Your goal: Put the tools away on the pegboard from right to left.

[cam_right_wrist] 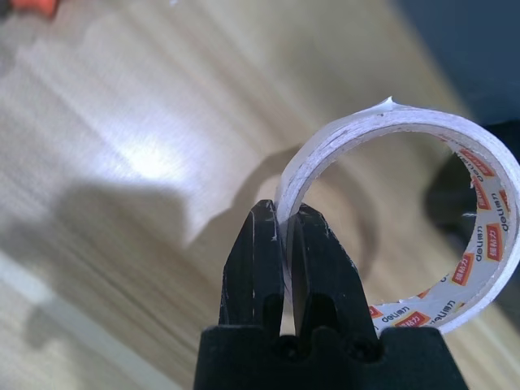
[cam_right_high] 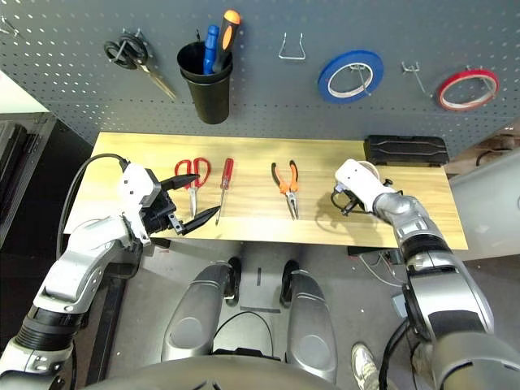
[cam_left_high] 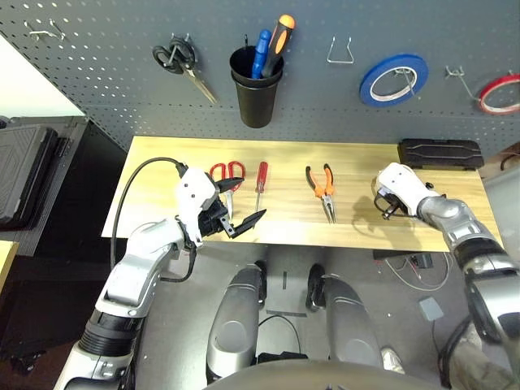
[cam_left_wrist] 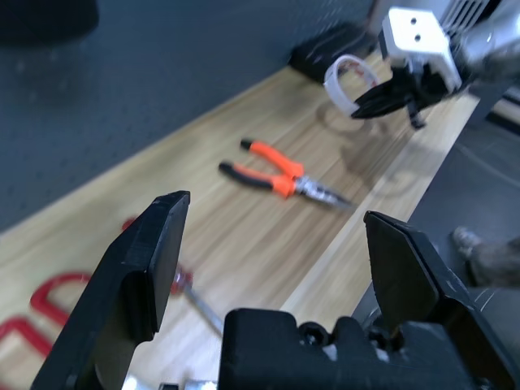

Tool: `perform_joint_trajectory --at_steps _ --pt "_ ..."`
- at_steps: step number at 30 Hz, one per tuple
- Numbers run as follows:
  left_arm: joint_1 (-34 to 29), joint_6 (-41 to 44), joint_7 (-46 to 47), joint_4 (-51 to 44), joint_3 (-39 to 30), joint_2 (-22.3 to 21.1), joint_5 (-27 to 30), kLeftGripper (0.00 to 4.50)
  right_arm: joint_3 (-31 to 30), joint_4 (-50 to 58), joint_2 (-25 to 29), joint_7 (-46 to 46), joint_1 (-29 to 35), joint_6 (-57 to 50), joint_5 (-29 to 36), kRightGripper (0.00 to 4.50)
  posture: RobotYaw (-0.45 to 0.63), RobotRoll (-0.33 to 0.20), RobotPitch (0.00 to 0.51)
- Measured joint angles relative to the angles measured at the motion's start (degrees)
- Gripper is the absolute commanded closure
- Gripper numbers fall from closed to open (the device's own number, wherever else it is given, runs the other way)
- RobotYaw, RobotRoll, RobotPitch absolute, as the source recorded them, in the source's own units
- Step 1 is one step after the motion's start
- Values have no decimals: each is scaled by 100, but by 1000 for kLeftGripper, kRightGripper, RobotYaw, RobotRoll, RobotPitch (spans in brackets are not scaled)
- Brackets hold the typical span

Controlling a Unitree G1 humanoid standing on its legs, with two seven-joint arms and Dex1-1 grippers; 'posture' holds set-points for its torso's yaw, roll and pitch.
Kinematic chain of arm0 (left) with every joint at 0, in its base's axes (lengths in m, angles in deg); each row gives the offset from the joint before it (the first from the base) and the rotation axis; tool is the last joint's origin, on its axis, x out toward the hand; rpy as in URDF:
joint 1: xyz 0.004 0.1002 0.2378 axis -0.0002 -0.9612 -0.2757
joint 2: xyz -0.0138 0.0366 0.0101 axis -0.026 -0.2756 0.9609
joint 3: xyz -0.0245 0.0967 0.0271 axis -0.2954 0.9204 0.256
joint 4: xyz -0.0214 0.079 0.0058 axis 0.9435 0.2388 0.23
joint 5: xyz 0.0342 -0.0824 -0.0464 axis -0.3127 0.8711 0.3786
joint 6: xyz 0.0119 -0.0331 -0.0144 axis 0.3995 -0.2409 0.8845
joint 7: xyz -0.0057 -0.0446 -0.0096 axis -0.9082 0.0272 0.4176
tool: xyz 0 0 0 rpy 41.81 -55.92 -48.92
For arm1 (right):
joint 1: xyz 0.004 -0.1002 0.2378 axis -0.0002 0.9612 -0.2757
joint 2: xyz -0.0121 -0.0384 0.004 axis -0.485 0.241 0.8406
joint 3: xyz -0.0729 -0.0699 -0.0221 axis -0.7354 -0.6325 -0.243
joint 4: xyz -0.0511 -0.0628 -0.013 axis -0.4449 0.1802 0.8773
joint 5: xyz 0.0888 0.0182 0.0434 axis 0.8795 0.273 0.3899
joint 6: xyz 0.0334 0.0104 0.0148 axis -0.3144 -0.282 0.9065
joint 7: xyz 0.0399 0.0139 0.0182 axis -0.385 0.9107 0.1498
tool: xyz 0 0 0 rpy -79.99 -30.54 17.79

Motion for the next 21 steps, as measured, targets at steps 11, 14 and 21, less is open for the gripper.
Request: perform_joint_trajectory --at_steps 11,14,21 --pt "417 449 -116 -1076 -43 113 878 0 497 1404 -92 -1106 1668 863 127 4477 230 0 221" --pt "596 528 -45 -1284 -41 169 989 0 584 1425 -151 -1401 1734 1323 153 4477 226 0 219" --pt "729 601 101 -1416 -39 363 1193 0 874 1366 -47 -1926 1696 2178 154 4477 212 0 217"
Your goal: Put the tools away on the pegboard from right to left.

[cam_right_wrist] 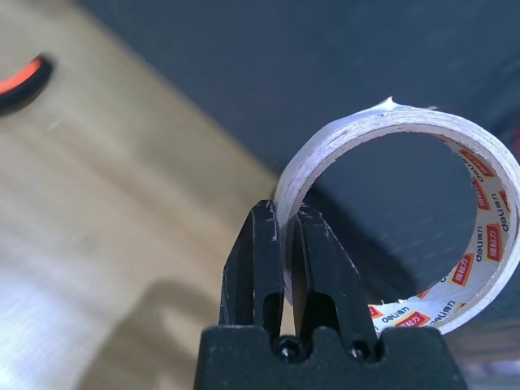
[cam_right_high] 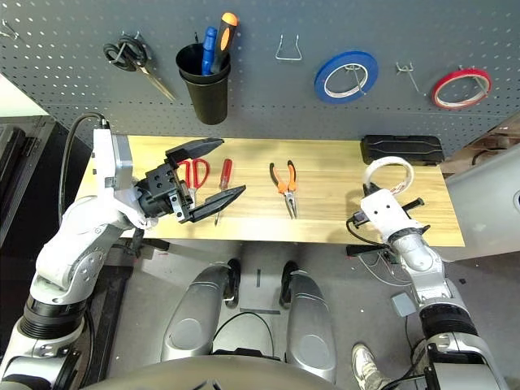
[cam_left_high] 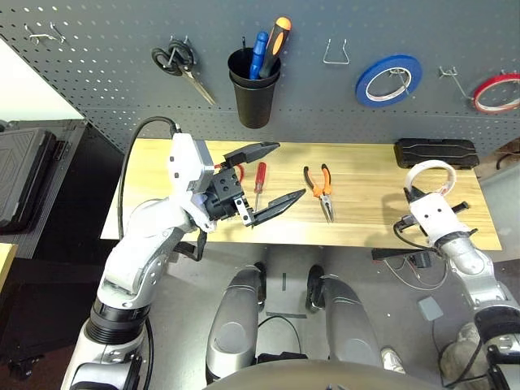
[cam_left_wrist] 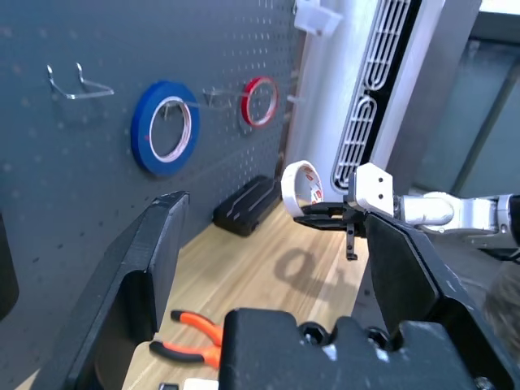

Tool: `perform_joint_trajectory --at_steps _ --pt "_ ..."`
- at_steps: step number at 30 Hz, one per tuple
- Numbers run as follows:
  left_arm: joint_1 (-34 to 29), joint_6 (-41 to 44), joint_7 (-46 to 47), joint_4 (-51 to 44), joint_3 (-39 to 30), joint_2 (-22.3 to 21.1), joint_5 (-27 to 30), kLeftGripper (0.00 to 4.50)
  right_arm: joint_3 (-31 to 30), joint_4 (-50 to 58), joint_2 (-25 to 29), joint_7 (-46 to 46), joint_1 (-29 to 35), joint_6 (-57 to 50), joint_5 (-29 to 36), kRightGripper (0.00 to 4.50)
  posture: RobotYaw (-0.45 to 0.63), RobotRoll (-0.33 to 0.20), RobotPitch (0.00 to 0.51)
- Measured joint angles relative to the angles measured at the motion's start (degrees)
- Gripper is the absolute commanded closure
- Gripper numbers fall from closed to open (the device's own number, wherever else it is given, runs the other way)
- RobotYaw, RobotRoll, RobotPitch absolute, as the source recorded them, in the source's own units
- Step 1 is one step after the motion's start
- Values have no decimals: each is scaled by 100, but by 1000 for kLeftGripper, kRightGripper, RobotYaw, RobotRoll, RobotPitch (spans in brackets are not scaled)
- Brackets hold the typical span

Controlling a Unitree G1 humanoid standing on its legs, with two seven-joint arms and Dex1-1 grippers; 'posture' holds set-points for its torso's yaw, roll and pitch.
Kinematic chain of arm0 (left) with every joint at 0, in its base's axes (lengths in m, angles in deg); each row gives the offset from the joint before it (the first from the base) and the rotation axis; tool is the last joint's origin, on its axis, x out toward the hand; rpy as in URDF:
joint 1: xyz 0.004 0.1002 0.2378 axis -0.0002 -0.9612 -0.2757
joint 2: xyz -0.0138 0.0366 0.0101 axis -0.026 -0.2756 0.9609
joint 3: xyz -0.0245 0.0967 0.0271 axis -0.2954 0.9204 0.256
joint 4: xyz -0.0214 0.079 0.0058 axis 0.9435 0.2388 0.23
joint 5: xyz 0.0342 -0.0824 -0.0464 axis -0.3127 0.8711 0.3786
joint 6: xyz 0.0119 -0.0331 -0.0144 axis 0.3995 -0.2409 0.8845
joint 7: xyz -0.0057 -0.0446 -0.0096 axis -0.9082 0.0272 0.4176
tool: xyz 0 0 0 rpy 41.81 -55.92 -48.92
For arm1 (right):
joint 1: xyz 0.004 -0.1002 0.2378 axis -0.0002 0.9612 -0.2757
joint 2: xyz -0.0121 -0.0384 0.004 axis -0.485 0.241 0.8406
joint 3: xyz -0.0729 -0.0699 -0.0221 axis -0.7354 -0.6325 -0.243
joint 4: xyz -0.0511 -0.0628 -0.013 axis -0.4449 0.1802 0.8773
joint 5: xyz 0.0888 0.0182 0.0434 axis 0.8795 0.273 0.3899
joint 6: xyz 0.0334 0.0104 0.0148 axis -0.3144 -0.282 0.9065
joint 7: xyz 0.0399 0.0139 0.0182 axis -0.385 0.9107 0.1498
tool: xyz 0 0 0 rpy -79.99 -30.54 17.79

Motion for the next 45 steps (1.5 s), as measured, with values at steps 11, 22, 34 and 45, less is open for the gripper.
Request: perform_joint_trajectory --at_steps 11,22,34,45 --pt "376 20 56 -64 106 152 45 0 300 -210 125 -621 -240 902 -42 4477 184 0 212" --pt "583 88 -62 -47 354 137 63 0 250 -937 238 -753 -1396 1076 -167 4477 177 0 210" --pt "606 58 -87 152 486 129 -129 0 -130 -2325 207 -351 -3110 790 -224 4477 186 0 213" --pt "617 67 -60 174 564 23 -304 0 -342 -3329 6 -151 -4189 38 -256 4185 197 0 223"
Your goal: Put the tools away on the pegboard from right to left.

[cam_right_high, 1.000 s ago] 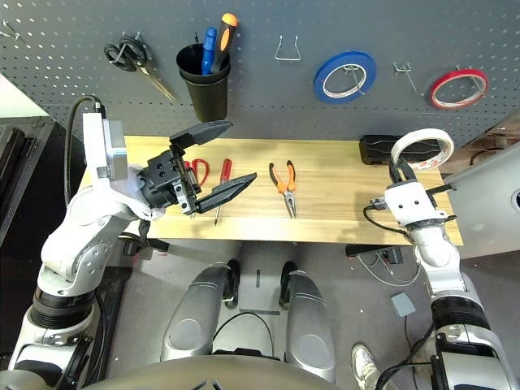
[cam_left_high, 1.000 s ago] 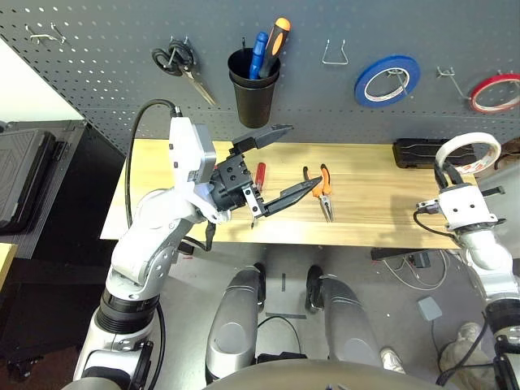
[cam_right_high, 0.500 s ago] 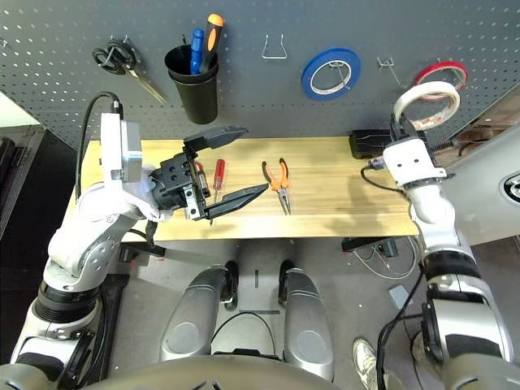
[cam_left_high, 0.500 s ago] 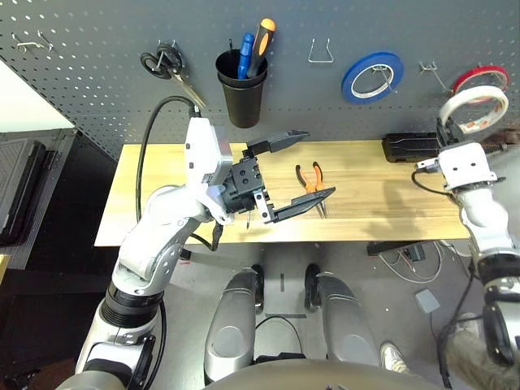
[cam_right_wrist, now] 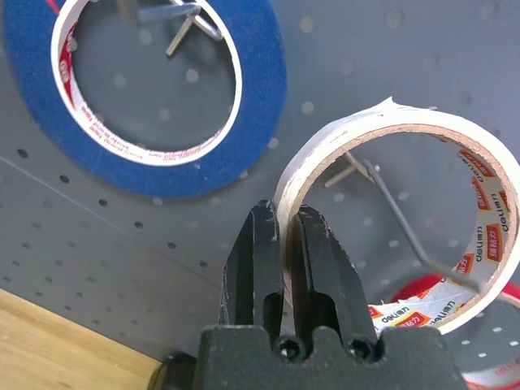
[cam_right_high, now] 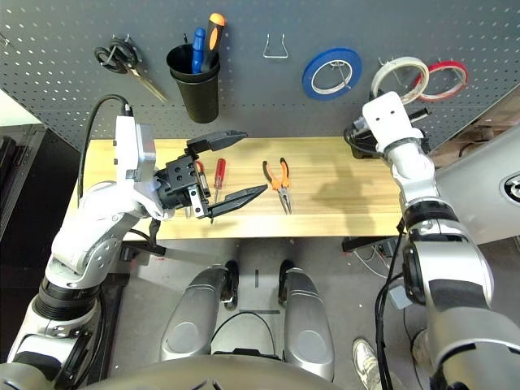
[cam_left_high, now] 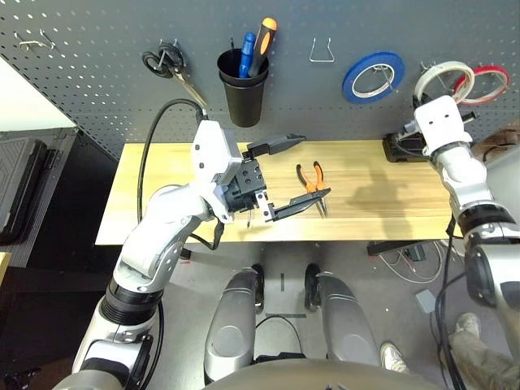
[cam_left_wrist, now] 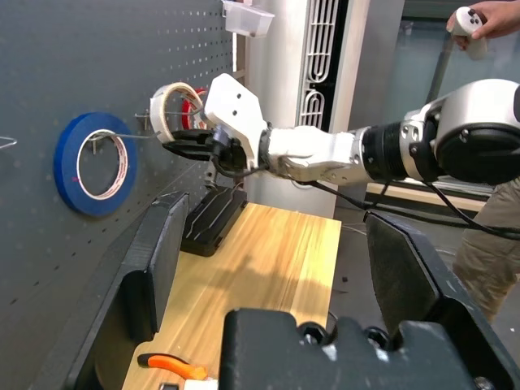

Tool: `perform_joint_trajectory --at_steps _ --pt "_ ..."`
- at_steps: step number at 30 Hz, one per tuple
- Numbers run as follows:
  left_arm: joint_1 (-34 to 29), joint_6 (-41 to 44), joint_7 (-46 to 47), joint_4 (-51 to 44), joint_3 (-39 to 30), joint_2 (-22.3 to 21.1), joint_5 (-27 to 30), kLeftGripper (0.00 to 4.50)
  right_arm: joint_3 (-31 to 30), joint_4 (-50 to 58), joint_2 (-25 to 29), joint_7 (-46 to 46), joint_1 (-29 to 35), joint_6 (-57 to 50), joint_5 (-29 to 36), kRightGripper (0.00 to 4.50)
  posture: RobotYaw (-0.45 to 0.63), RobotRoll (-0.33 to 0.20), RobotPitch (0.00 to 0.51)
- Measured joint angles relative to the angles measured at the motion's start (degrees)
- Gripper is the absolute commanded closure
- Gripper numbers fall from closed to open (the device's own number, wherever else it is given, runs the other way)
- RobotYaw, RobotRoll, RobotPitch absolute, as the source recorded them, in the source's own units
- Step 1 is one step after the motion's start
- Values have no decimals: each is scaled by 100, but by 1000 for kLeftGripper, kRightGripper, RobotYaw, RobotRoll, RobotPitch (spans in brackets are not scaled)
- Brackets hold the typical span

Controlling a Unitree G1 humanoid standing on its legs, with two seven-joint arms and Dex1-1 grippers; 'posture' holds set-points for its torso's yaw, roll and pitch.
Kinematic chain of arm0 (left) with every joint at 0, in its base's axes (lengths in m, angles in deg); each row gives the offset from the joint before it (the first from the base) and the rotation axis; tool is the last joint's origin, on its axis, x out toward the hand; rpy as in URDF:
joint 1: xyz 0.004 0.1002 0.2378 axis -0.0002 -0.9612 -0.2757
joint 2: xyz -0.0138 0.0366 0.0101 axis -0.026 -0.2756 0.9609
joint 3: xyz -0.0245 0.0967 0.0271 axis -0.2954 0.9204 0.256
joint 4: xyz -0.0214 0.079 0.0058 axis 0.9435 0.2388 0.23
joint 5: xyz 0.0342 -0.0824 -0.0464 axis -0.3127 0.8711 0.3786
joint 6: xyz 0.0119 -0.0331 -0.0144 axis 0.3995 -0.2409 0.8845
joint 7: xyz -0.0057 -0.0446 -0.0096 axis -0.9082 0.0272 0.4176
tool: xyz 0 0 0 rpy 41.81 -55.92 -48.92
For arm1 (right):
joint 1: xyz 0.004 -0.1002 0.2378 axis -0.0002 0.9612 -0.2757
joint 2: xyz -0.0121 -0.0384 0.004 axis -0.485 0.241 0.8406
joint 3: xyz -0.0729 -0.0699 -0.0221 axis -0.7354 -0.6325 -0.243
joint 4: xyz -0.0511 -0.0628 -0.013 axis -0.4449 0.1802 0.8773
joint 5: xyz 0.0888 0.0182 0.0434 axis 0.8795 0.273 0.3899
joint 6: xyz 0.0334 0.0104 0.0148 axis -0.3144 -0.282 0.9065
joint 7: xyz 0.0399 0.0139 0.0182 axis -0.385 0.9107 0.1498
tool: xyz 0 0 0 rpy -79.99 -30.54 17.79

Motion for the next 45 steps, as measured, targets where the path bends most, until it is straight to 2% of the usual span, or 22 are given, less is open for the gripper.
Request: perform_joint_trajectory --at_steps 6,10,11,12,16,20,25,28,35,40,45 --pt "10 45 20 15 10 -17 -43 0 101 8 -135 5 102 258 222 2119 209 0 227" --pt "10 215 35 13 9 -109 -58 0 200 274 -136 42 795 1006 386 515 207 0 229" --pt "9 252 38 13 11 -129 -60 0 234 354 -137 63 968 1163 432 181 207 0 229" --pt "4 270 40 14 10 -149 -66 0 250 493 -138 102 1144 1312 493 34 204 0 229" --pt "-16 295 55 25 16 -218 -145 0 258 1412 -185 377 1896 1560 784 34 195 0 229" --pt "-45 332 54 130 28 -299 -254 0 248 2435 -276 670 2560 1045 1013 34 190 0 227" --pt "-72 519 57 226 118 -491 -487 0 230 3713 -555 890 3285 -738 1323 34 188 0 229" --pt "-69 667 76 279 165 -583 -677 0 94 4245 -613 1193 3481 -2020 1389 34 188 0 229" --pt "6 1006 165 669 353 -969 -1343 0 -10 4767 -991 1550 3202 -4552 1711 34 191 0 237" --pt "109 1252 199 865 511 -1226 -1837 0 -158 4607 -1294 1625 2322 -5925 1738 34 204 0 250" --pt "116 1547 147 875 621 -1339 -1999 0 -301 3918 -1657 1662 1515 -6795 1735 34 219 0 261"
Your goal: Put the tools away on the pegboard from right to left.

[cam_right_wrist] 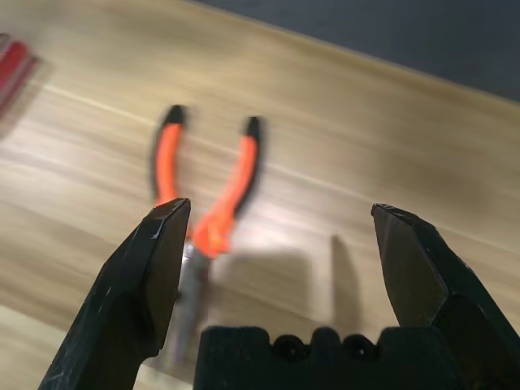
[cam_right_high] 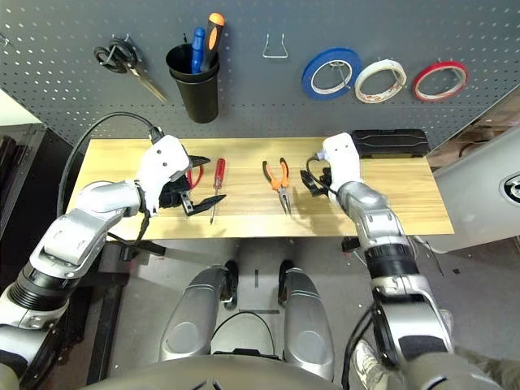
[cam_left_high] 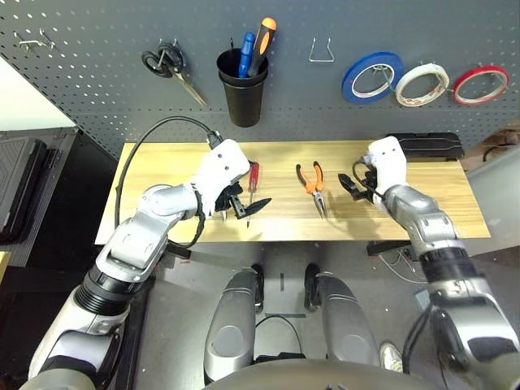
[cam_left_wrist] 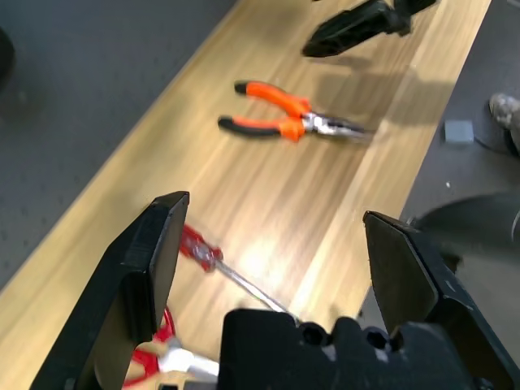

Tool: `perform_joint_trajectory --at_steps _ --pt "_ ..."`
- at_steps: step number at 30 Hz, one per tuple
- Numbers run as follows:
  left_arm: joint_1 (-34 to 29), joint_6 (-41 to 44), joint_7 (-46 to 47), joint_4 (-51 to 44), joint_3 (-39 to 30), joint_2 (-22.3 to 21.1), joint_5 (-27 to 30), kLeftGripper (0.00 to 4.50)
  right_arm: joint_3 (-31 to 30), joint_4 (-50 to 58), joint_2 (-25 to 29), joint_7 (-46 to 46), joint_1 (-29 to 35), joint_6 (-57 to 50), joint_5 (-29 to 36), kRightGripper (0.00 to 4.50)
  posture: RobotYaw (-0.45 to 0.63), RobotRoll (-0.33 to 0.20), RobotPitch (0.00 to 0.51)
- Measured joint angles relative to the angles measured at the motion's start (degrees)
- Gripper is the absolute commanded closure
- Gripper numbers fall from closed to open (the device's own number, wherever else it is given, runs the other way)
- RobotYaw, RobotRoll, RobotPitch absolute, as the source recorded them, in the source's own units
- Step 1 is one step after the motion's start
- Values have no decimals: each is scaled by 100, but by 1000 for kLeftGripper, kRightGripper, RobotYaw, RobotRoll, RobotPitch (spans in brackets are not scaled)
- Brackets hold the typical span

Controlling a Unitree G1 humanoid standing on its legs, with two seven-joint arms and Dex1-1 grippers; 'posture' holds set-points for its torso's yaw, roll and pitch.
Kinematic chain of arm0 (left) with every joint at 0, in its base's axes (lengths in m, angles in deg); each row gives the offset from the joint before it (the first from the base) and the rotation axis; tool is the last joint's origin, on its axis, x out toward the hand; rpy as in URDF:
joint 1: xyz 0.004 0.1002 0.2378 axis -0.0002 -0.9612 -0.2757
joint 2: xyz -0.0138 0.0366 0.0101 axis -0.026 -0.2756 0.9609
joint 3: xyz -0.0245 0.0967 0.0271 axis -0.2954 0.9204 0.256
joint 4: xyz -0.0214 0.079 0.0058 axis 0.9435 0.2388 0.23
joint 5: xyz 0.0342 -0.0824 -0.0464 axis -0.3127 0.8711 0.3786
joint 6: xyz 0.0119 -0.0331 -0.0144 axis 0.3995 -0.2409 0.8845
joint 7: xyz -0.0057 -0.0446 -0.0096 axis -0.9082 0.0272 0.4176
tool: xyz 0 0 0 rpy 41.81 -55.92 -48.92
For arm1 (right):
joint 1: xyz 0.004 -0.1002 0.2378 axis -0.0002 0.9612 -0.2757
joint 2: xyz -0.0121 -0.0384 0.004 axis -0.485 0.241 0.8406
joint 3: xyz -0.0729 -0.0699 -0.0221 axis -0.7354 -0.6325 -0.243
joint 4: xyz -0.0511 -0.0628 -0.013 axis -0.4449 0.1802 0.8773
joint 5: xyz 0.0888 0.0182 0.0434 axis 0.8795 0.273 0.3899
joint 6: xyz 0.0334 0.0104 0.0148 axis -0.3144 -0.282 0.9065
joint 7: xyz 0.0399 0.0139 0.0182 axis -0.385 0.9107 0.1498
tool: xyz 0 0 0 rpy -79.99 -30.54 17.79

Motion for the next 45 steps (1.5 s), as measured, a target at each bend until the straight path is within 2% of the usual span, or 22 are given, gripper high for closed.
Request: perform_joint_trajectory --at_steps 8,12,22,33,45 --pt "43 354 -91 -25 59 -98 -105 0 45 -1130 -407 -313 -1002 -1038 -12 34 234 0 274" --pt "75 534 -175 -27 173 -237 -221 0 70 -1696 -549 -514 -1372 -1078 -46 34 242 0 283" --pt "319 682 -255 -22 282 -248 -316 0 66 -3105 -908 -965 -1996 -678 -261 34 259 0 299" --pt "339 781 -258 -23 333 -246 -355 0 122 -4132 -1042 -1261 -2140 257 -411 34 286 0 322" --pt "334 884 -255 -71 387 -251 -467 0 132 -4365 -1123 -1288 -2170 913 -610 34 315 0 341"
